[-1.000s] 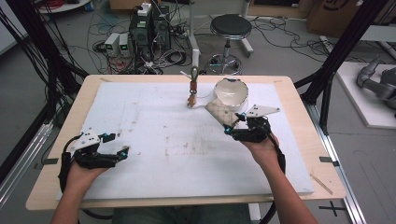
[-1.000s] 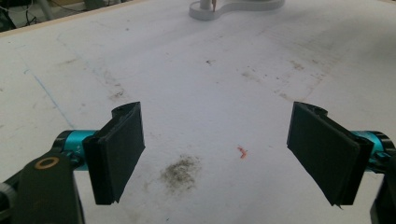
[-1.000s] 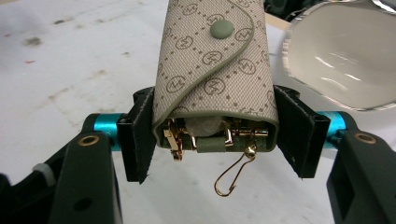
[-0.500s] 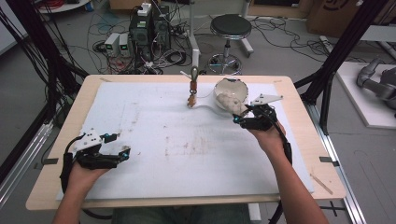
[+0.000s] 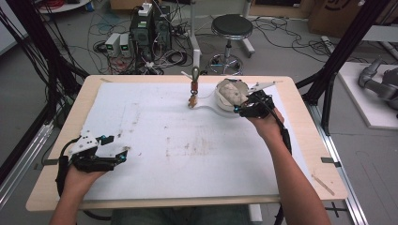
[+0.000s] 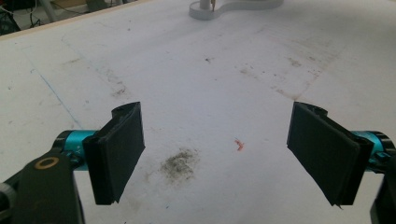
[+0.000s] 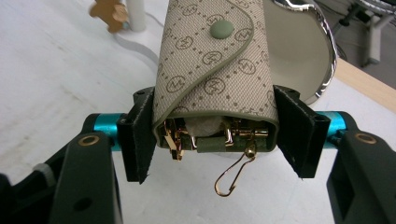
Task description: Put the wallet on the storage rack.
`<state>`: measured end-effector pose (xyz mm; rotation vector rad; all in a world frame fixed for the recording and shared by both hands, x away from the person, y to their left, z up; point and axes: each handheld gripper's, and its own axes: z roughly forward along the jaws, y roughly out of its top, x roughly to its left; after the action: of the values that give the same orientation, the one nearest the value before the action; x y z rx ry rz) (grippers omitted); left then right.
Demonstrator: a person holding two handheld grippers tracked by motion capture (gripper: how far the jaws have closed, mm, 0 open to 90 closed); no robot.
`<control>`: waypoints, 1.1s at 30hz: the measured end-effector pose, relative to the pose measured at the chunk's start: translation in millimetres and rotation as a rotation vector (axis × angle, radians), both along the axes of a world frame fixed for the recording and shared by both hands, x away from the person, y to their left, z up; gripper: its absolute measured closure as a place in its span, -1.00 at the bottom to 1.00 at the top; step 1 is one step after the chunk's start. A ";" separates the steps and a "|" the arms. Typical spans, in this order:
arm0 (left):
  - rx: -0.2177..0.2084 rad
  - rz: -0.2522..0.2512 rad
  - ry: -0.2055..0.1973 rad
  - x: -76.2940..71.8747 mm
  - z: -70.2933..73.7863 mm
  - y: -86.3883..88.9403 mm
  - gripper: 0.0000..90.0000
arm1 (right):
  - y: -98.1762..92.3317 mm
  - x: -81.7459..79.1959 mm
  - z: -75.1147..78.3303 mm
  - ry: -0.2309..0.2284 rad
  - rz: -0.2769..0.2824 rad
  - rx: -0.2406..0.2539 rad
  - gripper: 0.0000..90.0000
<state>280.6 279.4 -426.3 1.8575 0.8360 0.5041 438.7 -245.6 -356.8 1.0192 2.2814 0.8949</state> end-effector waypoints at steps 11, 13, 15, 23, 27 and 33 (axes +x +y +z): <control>0.003 -0.018 0.010 -0.8 -0.9 -2.7 -0.58 | 11.5 20.7 -1.9 0.037 -0.039 -0.086 -0.19; 0.003 -0.023 0.013 -0.4 -1.4 -3.3 -0.58 | 13.5 25.3 -3.1 0.050 -0.051 -0.088 -0.19; 0.009 -0.032 0.016 -0.5 -1.2 -3.8 -0.58 | 15.6 29.6 -4.1 0.067 -0.071 -0.090 -0.19; 0.011 -0.034 0.016 -1.6 -1.2 -5.9 -0.58 | 20.9 45.8 -8.9 0.085 -0.104 -0.104 -0.21; 0.021 -0.039 0.015 -2.7 -0.4 -4.3 -0.58 | 20.6 51.4 -13.8 0.099 -0.145 -0.048 -0.24; 0.022 -0.033 0.018 -4.1 -1.1 -0.8 -0.58 | 22.0 48.0 -9.1 0.030 -0.164 -0.029 -0.41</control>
<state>276.5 278.5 -427.5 1.8956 0.8136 0.4783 486.6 -223.7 -365.8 1.1946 2.1911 0.7819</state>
